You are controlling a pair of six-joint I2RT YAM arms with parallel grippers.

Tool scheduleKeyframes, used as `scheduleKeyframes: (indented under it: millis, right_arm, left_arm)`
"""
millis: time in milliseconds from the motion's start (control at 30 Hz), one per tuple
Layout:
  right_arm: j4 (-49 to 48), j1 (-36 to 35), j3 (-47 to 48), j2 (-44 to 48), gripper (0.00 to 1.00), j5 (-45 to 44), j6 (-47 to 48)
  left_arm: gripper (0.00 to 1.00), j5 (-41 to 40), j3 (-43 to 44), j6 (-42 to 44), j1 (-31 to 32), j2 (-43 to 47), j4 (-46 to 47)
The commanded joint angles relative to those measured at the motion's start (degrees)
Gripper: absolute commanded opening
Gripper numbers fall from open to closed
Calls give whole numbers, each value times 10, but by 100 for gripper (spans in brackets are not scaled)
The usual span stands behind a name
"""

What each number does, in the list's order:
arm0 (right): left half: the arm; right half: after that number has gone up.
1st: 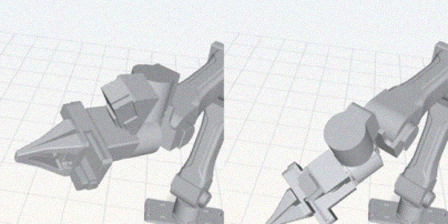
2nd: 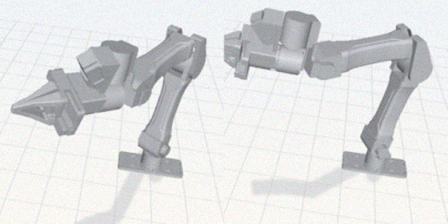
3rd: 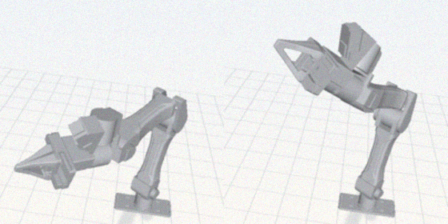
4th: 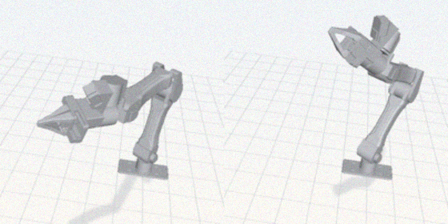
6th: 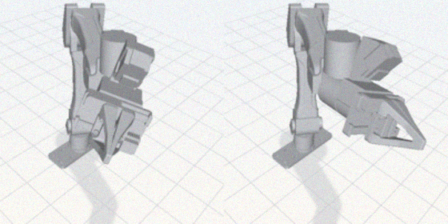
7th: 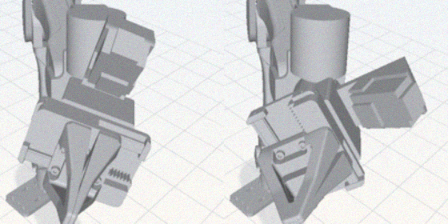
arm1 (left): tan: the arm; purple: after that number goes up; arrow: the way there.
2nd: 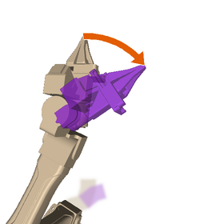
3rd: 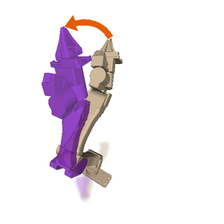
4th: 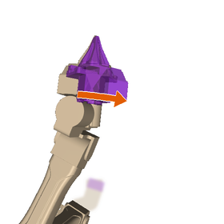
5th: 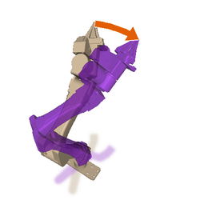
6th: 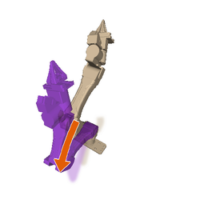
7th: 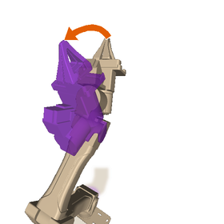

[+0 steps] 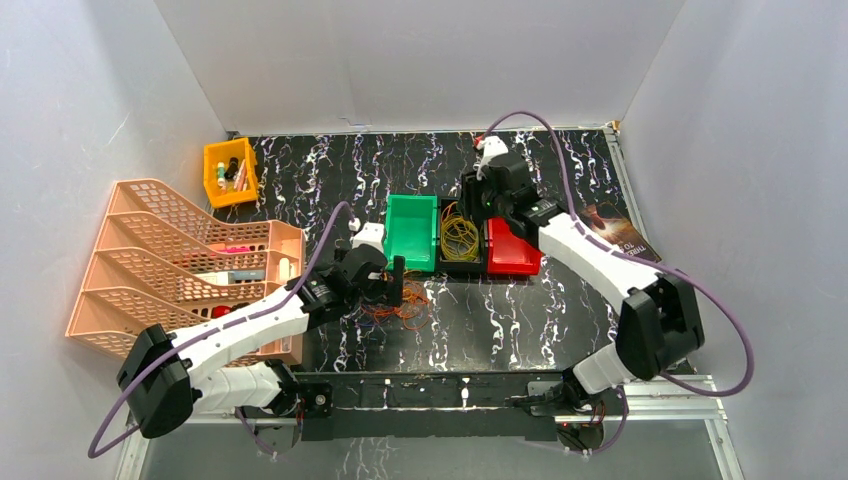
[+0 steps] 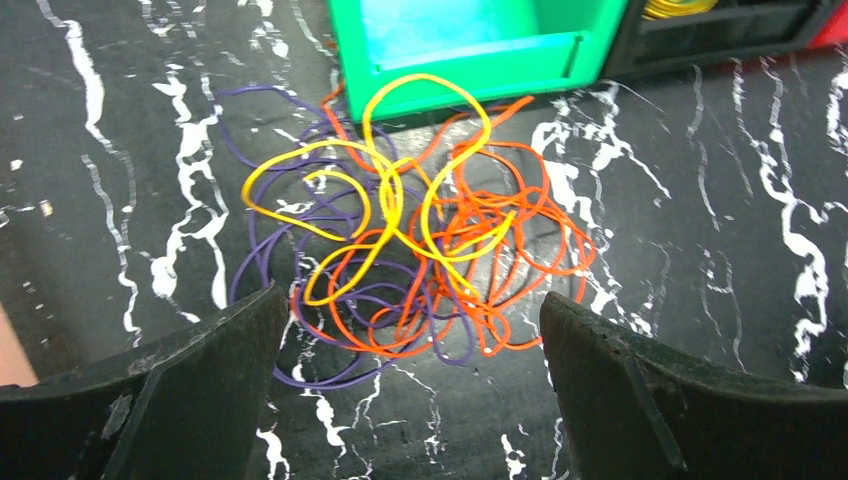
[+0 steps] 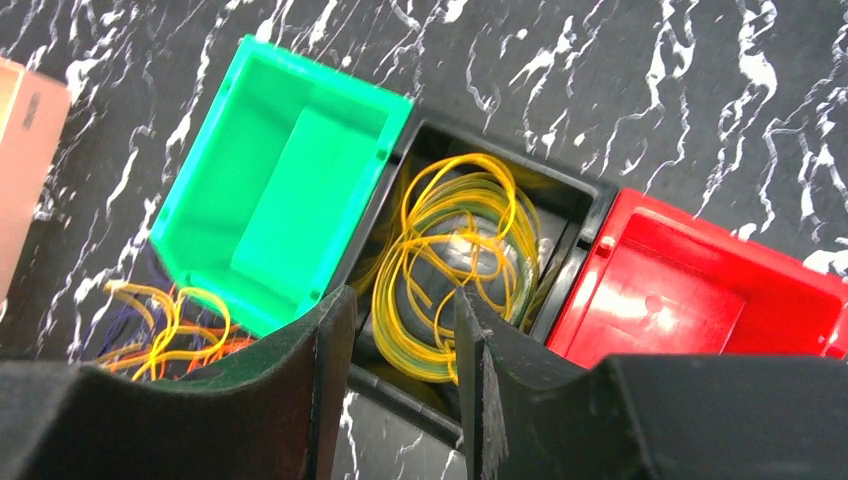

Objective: Untangle the cables
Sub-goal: Place the cable in the bin.

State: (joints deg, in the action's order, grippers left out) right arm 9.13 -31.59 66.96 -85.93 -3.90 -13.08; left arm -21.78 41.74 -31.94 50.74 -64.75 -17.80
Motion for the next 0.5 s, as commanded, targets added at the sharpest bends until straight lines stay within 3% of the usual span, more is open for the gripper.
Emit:
scheduleKeyframes:
  millis: [0, 233, 367, 467]
  right_arm:
    - [8, 1, -49, 76, 49, 70, 11]
    - [21, 1, -148, 155, 47, 148, -12]
    - [9, 1, -196, 184, 46, 155, -33]
    - [1, 0, -218, 194, 45, 151, -45]
  left_arm:
    - [96, 65, 4, 41, 0, 8, 34]
    - [88, 37, 20, 47, -13, -26, 12]
    - [86, 95, 17, 43, -77, -31, 36]
    - [82, 112, 26, 57, -83, -43, 57]
